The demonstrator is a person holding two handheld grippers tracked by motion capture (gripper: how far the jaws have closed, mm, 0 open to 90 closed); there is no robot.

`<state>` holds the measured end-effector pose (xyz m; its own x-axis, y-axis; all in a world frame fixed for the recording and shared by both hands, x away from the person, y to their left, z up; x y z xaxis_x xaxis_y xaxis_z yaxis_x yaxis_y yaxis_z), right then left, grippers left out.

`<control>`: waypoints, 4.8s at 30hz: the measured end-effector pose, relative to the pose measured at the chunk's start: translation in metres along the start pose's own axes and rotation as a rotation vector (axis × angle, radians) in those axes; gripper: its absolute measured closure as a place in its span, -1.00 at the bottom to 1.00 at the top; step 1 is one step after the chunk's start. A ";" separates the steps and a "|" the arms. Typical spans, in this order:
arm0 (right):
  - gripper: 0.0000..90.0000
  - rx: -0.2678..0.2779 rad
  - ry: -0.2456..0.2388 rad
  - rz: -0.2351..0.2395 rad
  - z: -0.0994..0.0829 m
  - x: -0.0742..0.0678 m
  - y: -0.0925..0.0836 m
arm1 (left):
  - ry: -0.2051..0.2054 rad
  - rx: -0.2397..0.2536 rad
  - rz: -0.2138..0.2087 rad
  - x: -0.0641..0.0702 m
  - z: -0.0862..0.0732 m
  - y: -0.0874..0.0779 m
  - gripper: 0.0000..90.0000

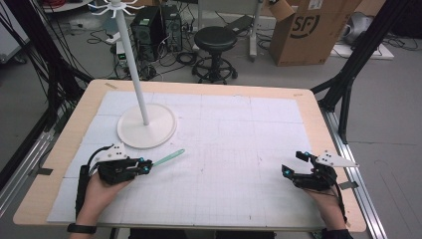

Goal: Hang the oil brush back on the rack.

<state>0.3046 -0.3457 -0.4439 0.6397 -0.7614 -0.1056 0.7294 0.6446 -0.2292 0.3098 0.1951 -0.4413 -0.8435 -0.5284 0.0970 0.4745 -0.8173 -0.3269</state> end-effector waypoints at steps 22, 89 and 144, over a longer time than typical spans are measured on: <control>-0.67 0.000 0.005 0.000 0.000 0.000 0.000 | -0.011 0.114 0.066 -0.010 0.071 -0.064 0.83; -0.67 -0.013 0.020 0.002 -0.002 0.003 -0.002 | 0.017 0.347 0.278 -0.056 0.253 -0.194 0.83; -0.67 -0.023 0.027 0.000 -0.005 0.004 -0.004 | 0.001 0.355 0.309 -0.078 0.253 -0.181 0.82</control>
<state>0.3030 -0.3517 -0.4480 0.6326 -0.7632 -0.1320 0.7235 0.6431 -0.2509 0.3537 0.3258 -0.1517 -0.6494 -0.7591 0.0451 0.7599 -0.6501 0.0013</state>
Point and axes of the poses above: each handheld gripper's, and its own axes: y roughly forward along the jaws, z roughly out of its top, x roughly to its right, the point moved 4 cm from there along y, roughly forward along the jaws, and after that the axes turned 9 degrees about x, right-handed, at the moved point
